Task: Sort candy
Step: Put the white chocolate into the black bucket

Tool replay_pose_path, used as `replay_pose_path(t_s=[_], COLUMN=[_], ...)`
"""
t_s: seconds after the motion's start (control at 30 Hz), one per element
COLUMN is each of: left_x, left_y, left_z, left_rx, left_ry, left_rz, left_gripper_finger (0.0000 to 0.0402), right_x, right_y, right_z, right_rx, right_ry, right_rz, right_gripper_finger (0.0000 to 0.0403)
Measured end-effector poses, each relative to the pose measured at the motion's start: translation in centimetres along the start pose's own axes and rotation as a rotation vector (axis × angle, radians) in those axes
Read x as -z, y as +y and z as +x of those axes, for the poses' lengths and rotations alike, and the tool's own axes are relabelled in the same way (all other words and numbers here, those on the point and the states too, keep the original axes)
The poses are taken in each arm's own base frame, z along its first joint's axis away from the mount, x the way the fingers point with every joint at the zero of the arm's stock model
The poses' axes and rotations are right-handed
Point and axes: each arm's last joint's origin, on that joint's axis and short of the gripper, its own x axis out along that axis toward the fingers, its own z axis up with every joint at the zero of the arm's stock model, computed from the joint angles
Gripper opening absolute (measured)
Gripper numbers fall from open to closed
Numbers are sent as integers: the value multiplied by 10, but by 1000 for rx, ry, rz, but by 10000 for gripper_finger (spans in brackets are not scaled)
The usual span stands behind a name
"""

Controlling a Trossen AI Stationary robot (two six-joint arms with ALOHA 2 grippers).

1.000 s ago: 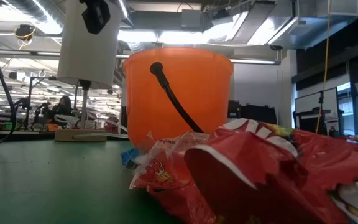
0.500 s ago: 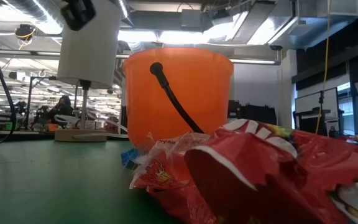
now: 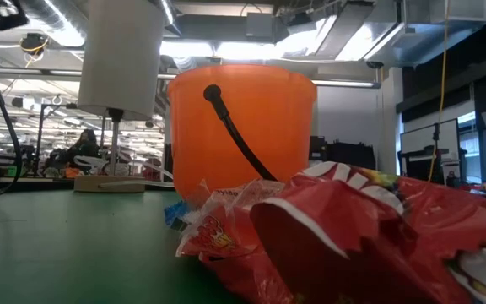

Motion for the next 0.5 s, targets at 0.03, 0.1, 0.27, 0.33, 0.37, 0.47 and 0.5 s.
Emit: replay_pose_path(t_s=[0.03,0.1,0.27,0.33,0.37,0.47,0.5], left_x=[2,6,15,17,18,19,17], left_y=[-1,-5,-10,-11,-11,-11,-12], left_z=[-1,-2,-5,-5,-6,-8,-10], left_rx=[10,32,65,66,65,44,34], left_ry=[12,30,74,83,89,112,118], left_rz=[-8,-22,-37,-47,-55,-70,-69], left_gripper_finger=[10,10,10,10,10,10,10], right_x=[1,2,2,2,1,2,1], right_y=[0,0,0,0,0,0,0], right_z=[0,0,0,0,0,0,0], right_rx=[0,1,1,1,1,1,1], right_ry=[7,15,13,13,12,13,13], right_rz=[2,5,6,7,7,7,7], right_gripper_finger=[217,216,216,216,216,216,216])
